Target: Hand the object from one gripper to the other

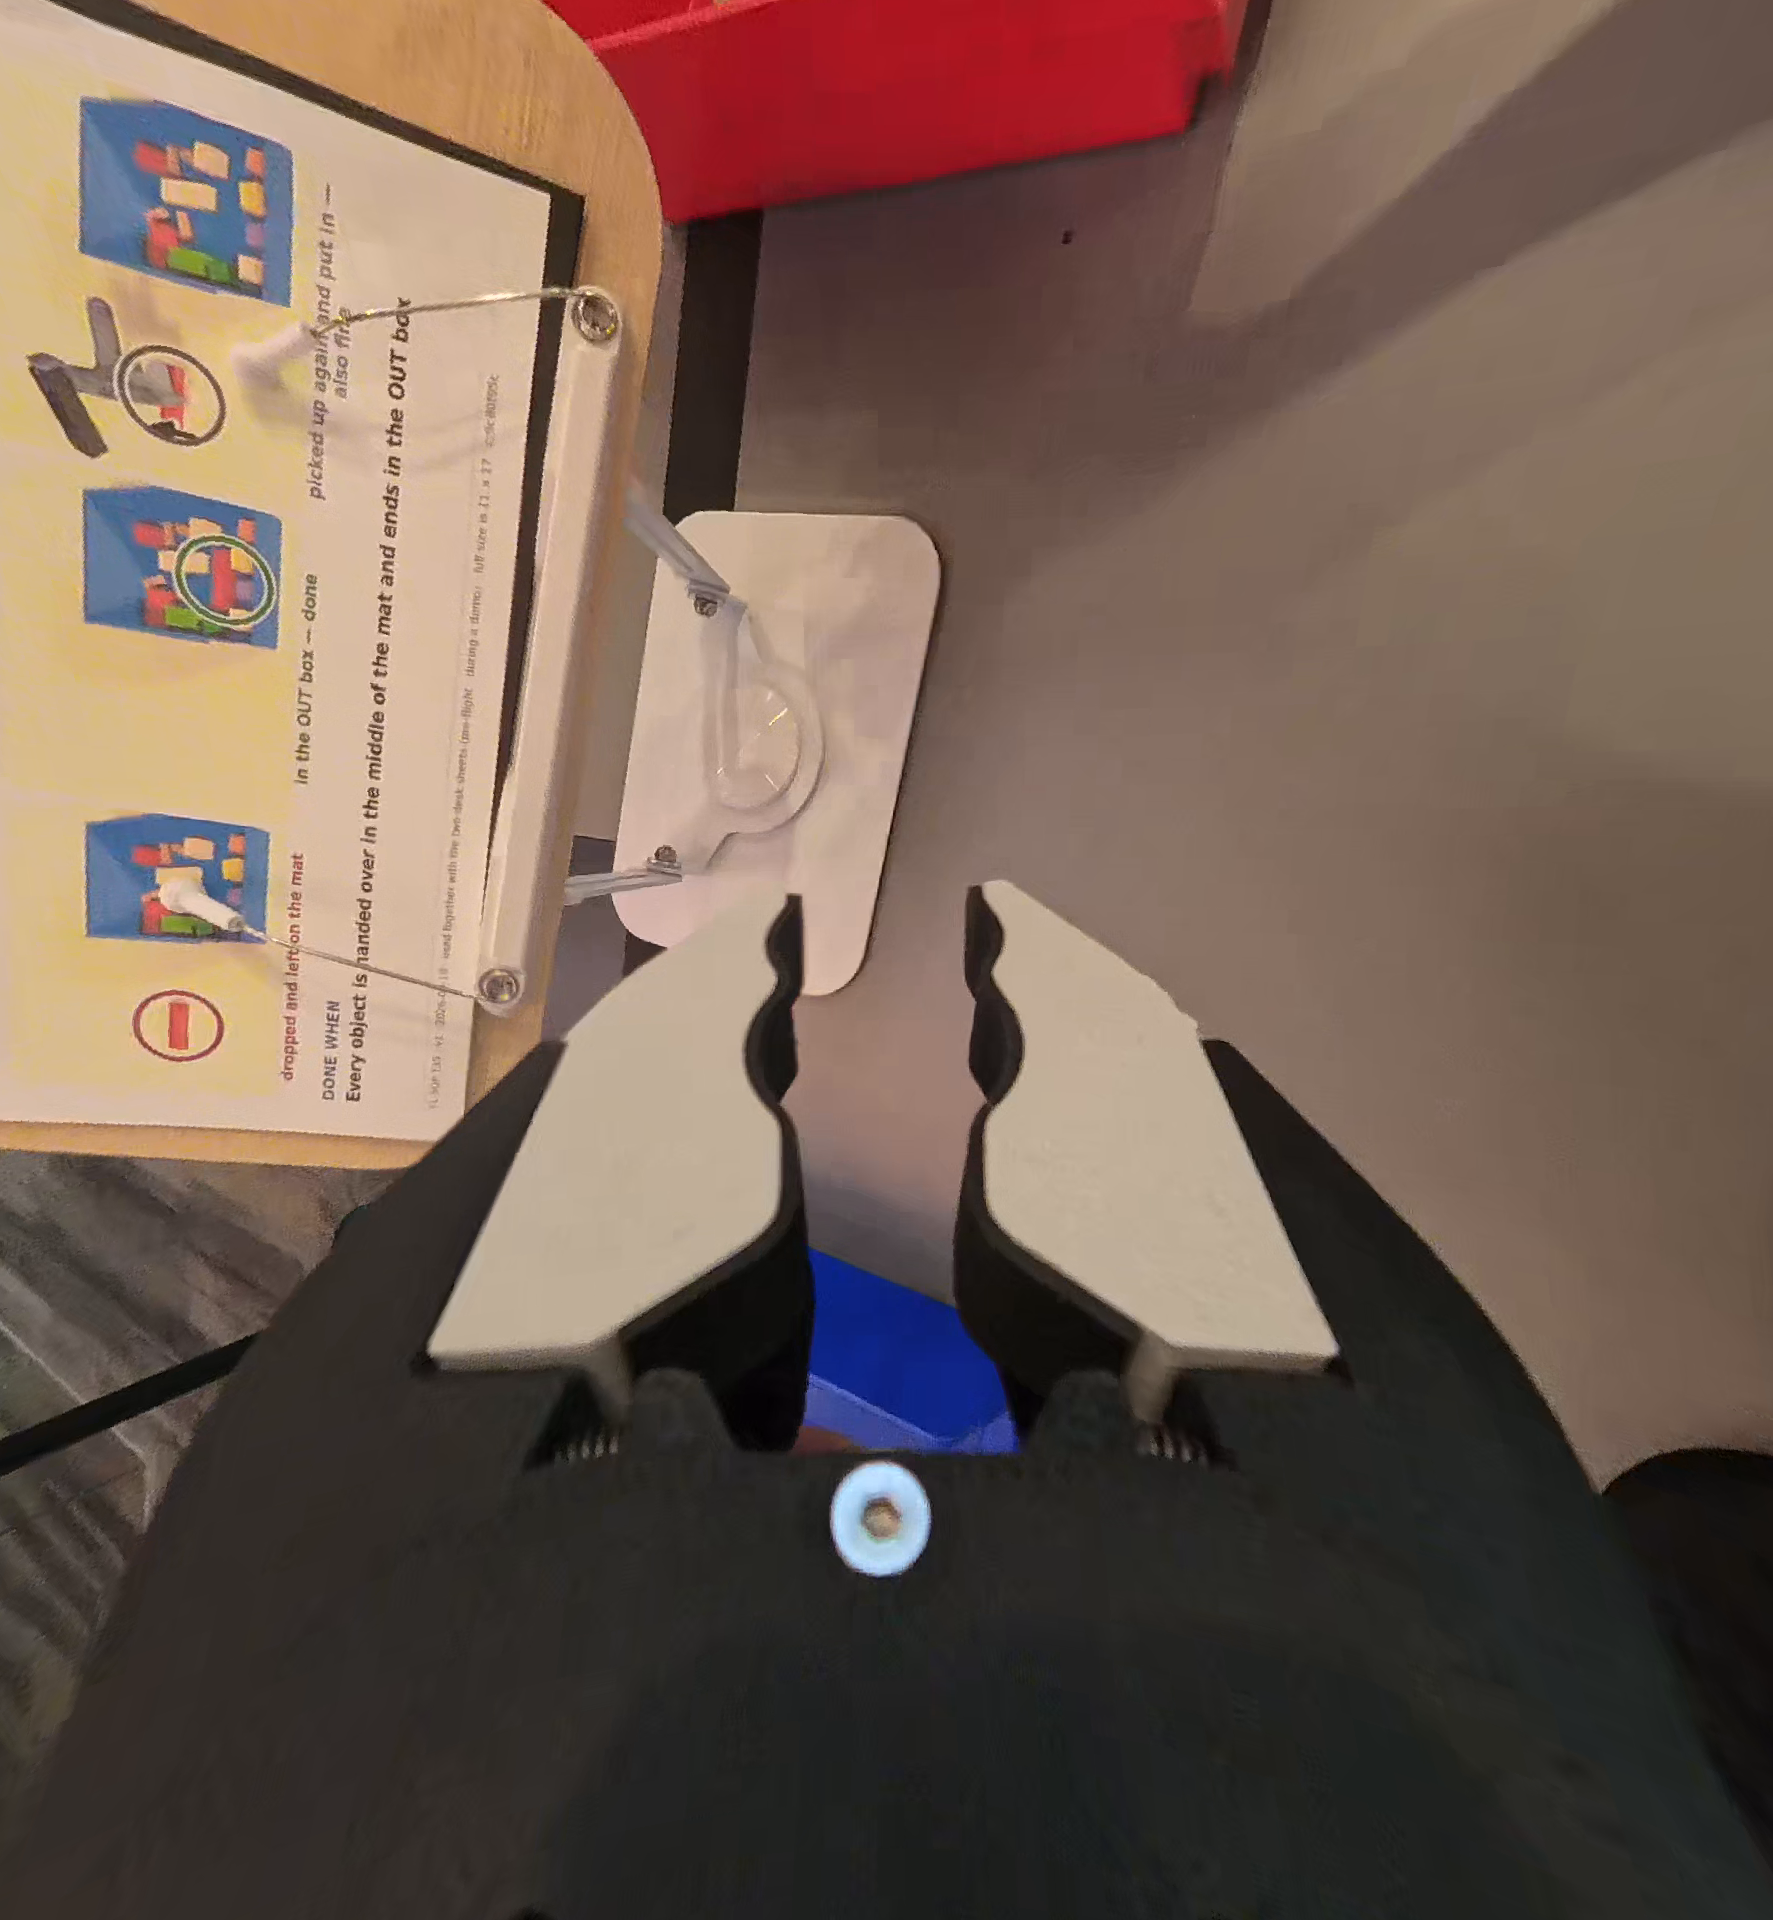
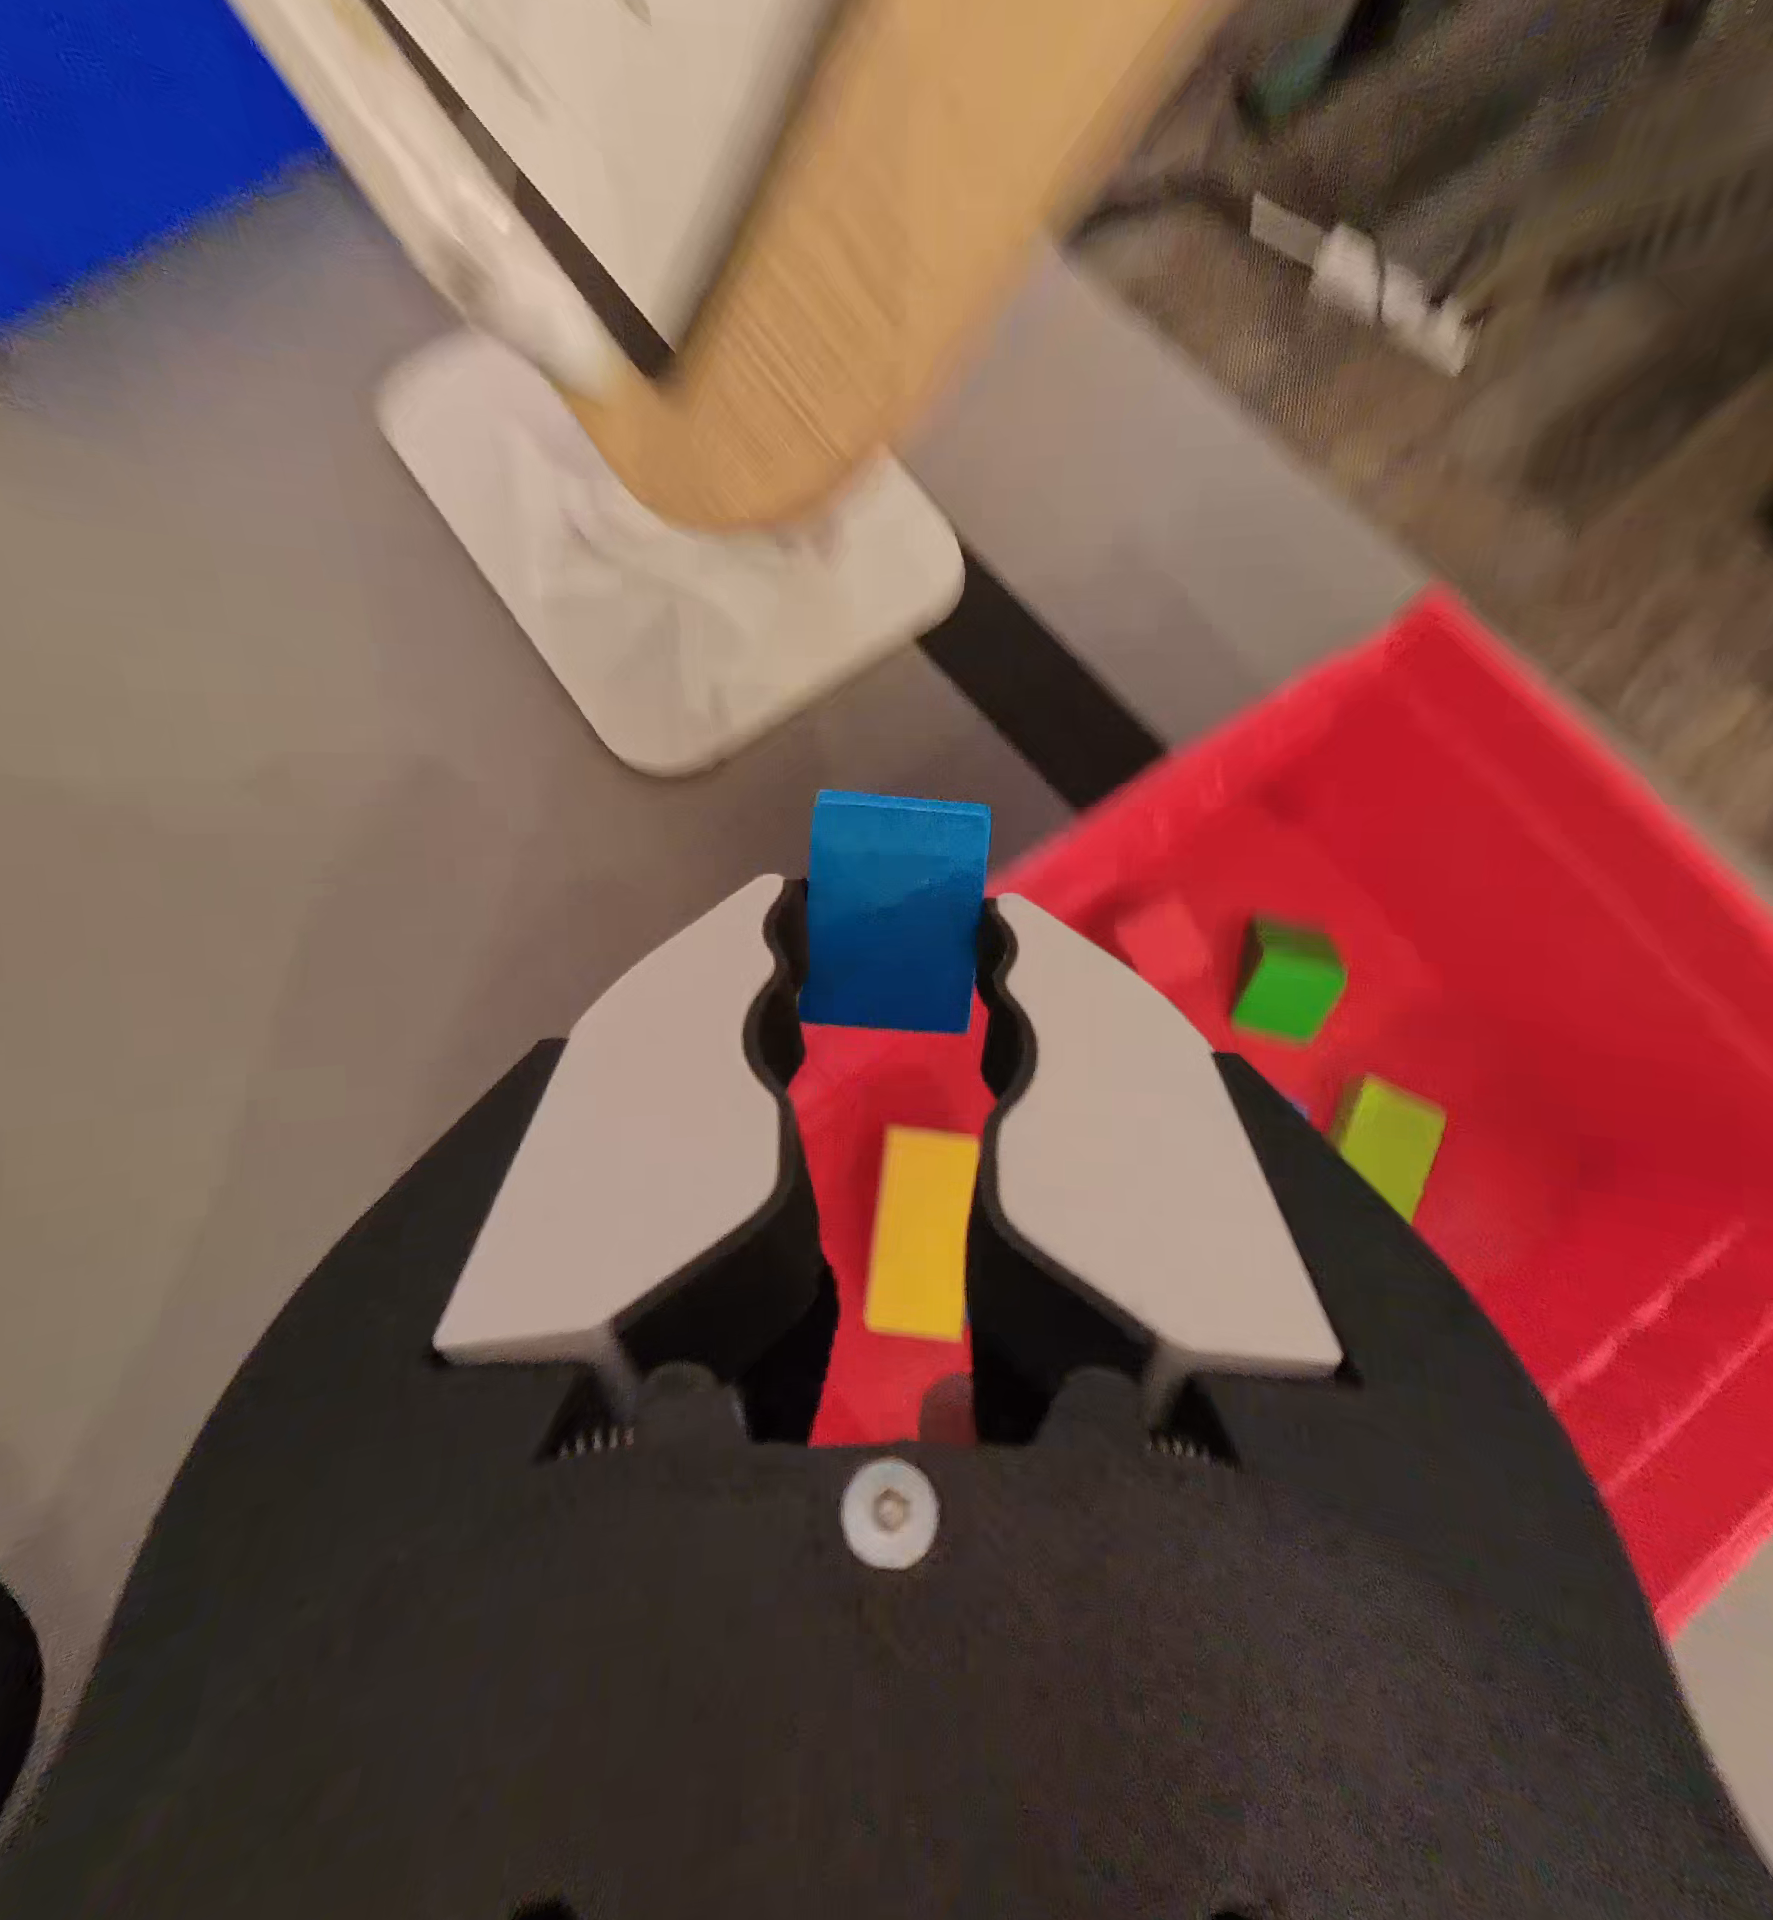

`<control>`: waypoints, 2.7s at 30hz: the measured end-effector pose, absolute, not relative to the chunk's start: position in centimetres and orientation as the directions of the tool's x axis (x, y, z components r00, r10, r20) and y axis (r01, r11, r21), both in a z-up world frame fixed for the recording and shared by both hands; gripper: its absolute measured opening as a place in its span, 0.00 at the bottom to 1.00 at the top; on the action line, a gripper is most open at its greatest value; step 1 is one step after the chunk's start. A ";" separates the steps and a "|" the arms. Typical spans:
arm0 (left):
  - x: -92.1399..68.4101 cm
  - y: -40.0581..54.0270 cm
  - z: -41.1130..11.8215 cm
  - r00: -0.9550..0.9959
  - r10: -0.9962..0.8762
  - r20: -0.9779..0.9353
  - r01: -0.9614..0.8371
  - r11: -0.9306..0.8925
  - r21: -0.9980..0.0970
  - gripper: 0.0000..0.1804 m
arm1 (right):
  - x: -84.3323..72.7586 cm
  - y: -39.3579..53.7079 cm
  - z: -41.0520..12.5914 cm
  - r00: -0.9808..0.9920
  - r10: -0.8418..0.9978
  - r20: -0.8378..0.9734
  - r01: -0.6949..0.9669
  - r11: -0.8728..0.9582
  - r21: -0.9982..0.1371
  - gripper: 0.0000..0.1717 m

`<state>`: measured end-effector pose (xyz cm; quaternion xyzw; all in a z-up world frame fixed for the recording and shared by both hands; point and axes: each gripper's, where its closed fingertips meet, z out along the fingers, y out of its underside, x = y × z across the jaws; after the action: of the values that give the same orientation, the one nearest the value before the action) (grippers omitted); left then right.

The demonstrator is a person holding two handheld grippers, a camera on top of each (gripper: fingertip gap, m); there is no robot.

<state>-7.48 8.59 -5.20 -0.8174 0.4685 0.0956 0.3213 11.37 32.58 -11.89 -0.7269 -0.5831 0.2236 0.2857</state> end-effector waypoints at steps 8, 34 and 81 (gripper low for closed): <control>-8.6 7.8 -4.4 0.636 -0.644 -0.425 -0.746 -0.370 -0.554 0.11 | 14.8 35.5 -19.1 0.316 0.948 -0.031 0.844 -0.296 -0.447 0.17; -12.7 6.2 -8.9 0.694 -0.611 -0.380 -0.711 -0.503 -0.491 0.14 | 16.5 36.7 -23.5 0.392 0.920 0.018 0.887 -0.373 -0.272 0.17; -44.3 2.8 -25.7 0.612 -0.729 -0.306 -0.683 -0.682 0.260 0.22 | 16.7 37.3 -22.3 0.408 0.902 0.139 0.898 -0.369 -0.240 0.25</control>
<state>-44.31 2.84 -25.74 -0.8958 0.3943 0.1966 -0.0585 16.72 37.30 -22.33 -0.8274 -0.5438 0.0078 0.1400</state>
